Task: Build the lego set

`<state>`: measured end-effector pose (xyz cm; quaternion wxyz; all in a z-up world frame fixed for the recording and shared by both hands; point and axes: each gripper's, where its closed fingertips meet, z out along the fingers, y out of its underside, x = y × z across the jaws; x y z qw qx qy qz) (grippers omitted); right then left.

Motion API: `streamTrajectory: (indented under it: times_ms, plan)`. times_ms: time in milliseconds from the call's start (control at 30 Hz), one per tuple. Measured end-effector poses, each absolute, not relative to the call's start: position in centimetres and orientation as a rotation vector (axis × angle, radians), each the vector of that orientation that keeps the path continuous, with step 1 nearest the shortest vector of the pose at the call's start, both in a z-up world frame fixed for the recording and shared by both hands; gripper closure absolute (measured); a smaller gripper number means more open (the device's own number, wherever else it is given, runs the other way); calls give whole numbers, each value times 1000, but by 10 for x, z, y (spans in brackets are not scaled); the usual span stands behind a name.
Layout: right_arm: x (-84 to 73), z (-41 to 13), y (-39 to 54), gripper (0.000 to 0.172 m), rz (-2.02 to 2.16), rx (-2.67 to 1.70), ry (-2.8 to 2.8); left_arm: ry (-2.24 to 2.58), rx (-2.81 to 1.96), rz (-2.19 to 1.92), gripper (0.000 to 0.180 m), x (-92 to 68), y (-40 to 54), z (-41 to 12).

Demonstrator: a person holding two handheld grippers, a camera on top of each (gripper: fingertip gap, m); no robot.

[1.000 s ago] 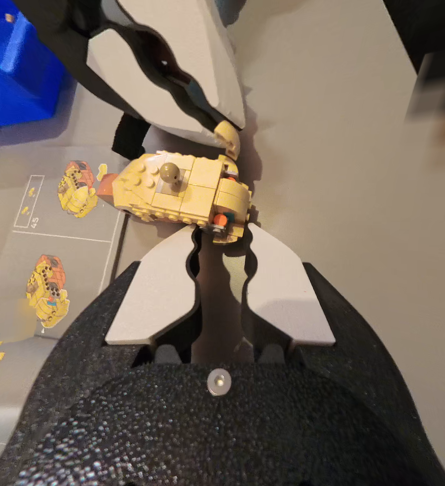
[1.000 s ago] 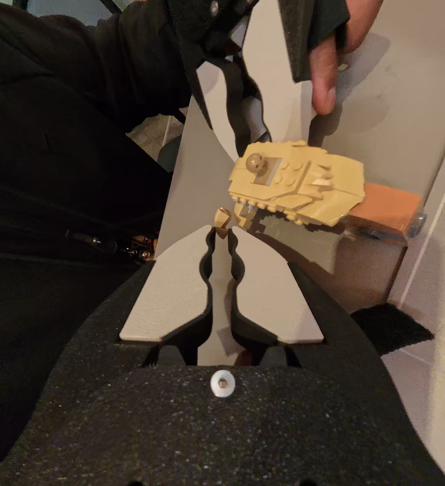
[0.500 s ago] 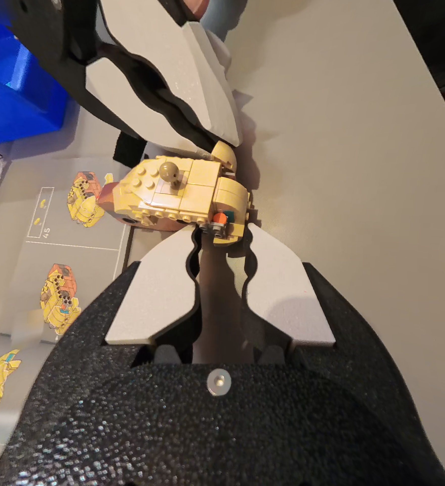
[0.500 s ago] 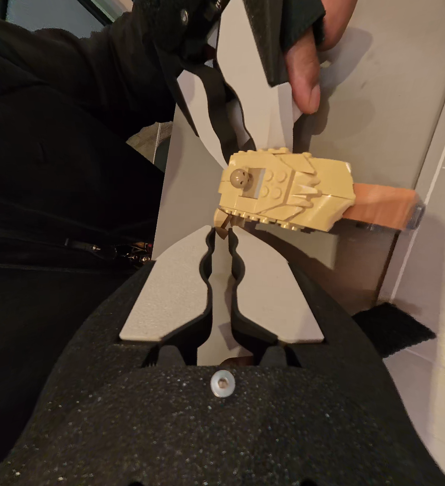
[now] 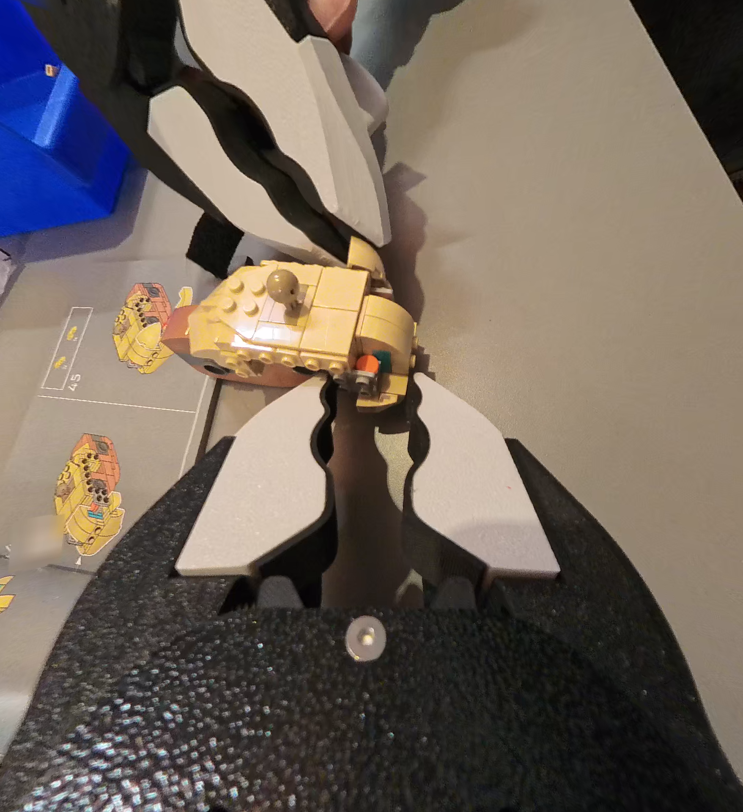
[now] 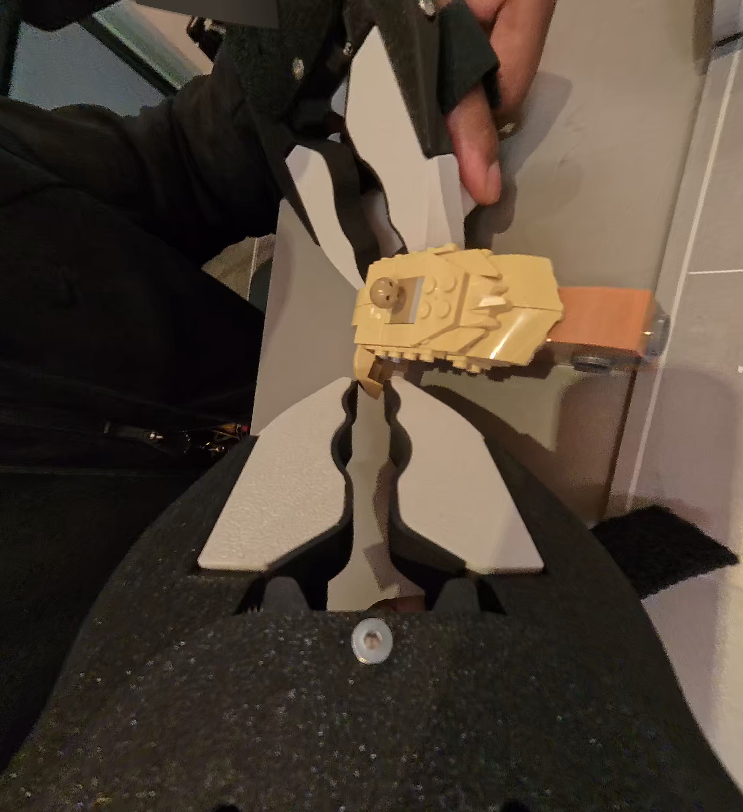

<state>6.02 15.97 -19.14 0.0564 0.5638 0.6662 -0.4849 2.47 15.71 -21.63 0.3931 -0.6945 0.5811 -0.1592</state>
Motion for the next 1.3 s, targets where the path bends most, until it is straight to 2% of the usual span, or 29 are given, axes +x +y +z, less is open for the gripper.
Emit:
streamTrajectory:
  times_ms: [67, 300, 467, 800, 1133, 1300]
  plan:
    - [59, -200, 165, 151, -1430, 1790, 2032, 1464, -1765, -412, 151, 25, 157, -217]
    - [62, -202, 161, 158, -1479, 1844, 1988, 1442, -1765, -416, 151, 28, 159, -217]
    - [64, -200, 158, 147, -1523, 1828, 2014, 1438, -1761, -412, 151, 30, 160, -217]
    - [68, -198, 166, 141, -1546, 1815, 2317, 1432, -1757, -392, 150, 30, 162, -217]
    - [62, -186, 178, 141, -1685, 1897, 2513, 1415, -1773, -392, 150, 29, 164, -217]
    - [58, -181, 177, 149, -1741, 1897, 2533, 1415, -1772, -389, 150, 29, 164, -217]
